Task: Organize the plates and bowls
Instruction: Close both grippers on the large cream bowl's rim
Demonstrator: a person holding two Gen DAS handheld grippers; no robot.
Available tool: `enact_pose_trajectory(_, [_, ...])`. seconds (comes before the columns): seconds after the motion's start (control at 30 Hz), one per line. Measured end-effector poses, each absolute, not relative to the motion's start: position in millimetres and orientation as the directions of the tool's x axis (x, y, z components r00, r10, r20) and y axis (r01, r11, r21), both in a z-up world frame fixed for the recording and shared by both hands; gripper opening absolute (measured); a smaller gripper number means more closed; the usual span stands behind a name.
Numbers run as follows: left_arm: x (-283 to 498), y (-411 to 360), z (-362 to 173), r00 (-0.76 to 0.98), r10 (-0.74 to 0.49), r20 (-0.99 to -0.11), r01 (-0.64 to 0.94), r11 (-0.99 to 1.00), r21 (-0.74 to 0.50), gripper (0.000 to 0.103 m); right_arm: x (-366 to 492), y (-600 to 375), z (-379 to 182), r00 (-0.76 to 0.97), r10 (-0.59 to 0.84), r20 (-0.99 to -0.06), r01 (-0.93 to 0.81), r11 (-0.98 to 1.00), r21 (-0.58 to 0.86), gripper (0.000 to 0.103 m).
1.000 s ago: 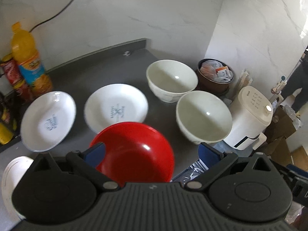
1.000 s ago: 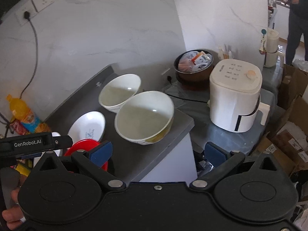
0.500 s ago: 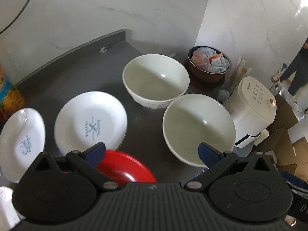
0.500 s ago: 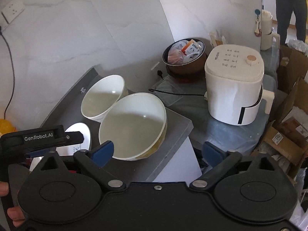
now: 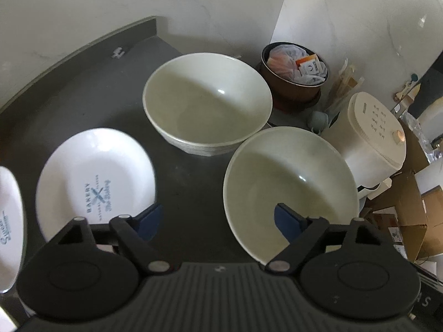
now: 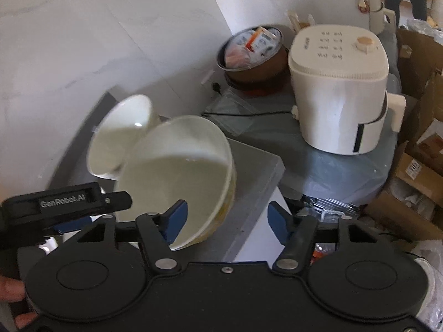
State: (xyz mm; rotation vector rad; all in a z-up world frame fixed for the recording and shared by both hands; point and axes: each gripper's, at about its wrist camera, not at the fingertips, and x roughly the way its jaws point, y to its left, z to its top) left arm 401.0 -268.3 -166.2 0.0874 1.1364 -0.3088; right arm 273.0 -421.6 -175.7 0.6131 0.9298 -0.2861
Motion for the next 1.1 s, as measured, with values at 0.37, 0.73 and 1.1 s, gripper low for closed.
enact_pose_trajectory(0.37, [418,-282,-195,0.360,-0.166,-0.918,0.307,0.950,-0.051,0.063,293,-423,-203,0.564,0.068,-0.823,0.523,0.741,0.420,0.036])
enact_pose_trajectory(0.73, [416,-288,-197,0.329,-0.212,-0.920,0.347,0.934,-0.091,0.026,290,-418,-202,0.564,0.063,-0.823,0.546,0.719,0.429,0.020])
enact_pose_trajectory(1.1, [412,-278,-179,0.360,-0.264,-0.895,0.351,0.927,-0.132,0.011,276,-415,-179,0.610,0.031,-0.792,0.548,0.706,0.449,0.020])
